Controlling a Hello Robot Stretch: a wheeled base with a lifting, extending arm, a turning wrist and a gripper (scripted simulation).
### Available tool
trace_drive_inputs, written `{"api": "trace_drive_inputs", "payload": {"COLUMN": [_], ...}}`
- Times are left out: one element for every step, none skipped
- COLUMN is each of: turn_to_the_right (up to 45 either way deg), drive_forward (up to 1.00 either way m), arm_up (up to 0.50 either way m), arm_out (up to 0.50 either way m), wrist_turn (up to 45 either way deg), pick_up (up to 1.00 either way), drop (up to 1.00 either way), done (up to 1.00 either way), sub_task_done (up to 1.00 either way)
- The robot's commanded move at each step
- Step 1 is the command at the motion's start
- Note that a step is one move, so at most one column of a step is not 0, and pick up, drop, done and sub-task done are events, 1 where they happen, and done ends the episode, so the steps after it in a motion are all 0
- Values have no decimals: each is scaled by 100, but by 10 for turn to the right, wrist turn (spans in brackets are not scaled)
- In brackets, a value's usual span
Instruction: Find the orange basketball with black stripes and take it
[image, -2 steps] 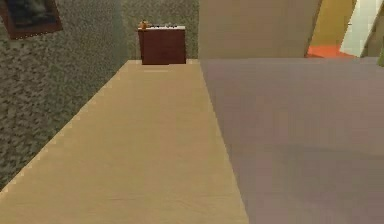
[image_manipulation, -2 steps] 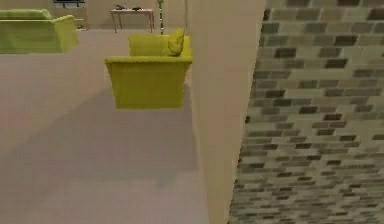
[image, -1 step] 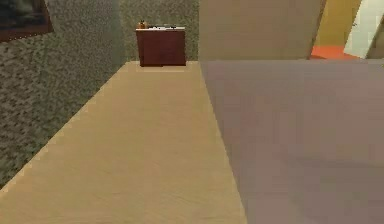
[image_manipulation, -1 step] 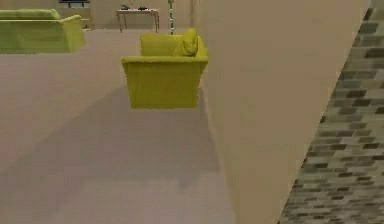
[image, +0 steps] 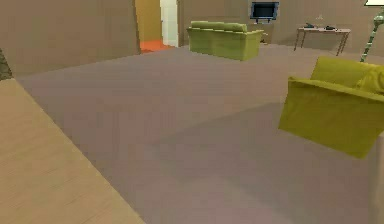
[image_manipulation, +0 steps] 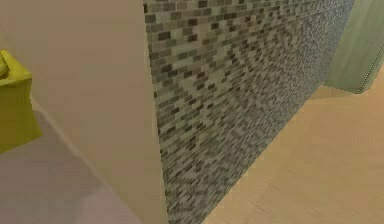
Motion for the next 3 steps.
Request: {"api": "trace_drive_inputs", "payload": {"turn_to_the_right": [60, 0, 30], "drive_forward": [0, 10, 0], "arm_up": [0, 0, 0], "arm_out": [0, 0, 0], "wrist_turn": [0, 0, 0], "pick_up": [0, 0, 0], "drop": [0, 0, 0], "done": [0, 0, 0], "sub_task_done": [0, 0, 0]}}
